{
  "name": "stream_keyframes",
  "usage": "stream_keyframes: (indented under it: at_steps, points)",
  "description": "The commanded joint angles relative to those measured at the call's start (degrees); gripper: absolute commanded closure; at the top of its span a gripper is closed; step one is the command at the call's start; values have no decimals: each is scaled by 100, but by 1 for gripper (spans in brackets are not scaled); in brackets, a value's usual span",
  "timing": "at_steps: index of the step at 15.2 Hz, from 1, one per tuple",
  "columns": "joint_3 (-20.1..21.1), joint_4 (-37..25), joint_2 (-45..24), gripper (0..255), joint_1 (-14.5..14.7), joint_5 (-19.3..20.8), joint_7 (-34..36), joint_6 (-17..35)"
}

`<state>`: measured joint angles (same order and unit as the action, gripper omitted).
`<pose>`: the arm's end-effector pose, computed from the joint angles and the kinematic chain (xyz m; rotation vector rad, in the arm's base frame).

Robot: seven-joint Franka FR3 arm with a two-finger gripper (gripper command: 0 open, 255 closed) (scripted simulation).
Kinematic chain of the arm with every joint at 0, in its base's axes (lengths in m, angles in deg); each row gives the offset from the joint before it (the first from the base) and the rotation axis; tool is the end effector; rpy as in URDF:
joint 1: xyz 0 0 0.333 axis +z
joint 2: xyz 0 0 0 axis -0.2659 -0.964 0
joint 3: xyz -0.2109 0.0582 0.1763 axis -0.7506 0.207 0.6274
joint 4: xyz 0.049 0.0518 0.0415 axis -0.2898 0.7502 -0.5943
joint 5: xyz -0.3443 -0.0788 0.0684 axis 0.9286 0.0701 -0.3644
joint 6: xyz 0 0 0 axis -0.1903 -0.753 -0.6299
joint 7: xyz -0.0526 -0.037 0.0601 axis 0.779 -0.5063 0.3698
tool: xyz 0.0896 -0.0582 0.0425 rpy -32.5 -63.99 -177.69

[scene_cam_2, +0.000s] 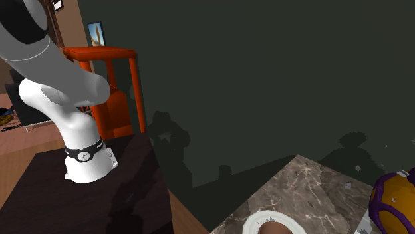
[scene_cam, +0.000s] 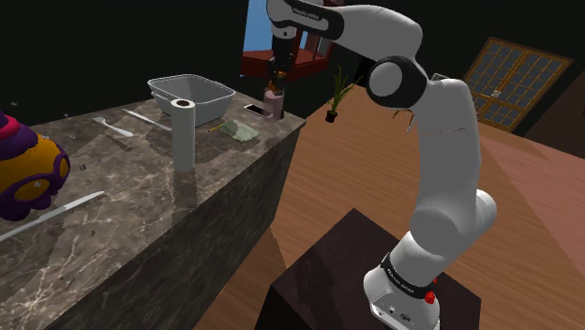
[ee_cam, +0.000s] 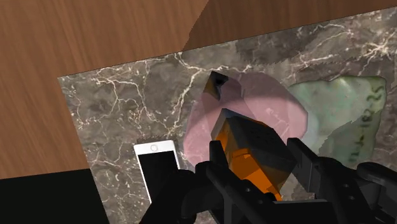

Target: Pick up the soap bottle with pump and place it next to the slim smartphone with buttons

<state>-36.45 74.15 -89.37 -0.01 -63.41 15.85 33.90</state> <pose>0.6683 -0.1180 0.4937 2.9454 0.1705 0.0347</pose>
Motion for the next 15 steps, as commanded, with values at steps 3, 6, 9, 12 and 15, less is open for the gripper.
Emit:
stream_keyframes:
  at_steps: [3, 6, 9, 12, 15]
  points:
    - [-30, 44, -125, 255, -152, -3, -135, 202]
    - [-17, 481, -7, 255, -213, -11, -67, 509]
    - [-10, 841, 69, 255, -261, -11, -7, 784]
    - [-8, 1141, 113, 255, -298, -6, 47, 1033]
    - [-8, 1141, 113, 255, -298, -6, 47, 1033]
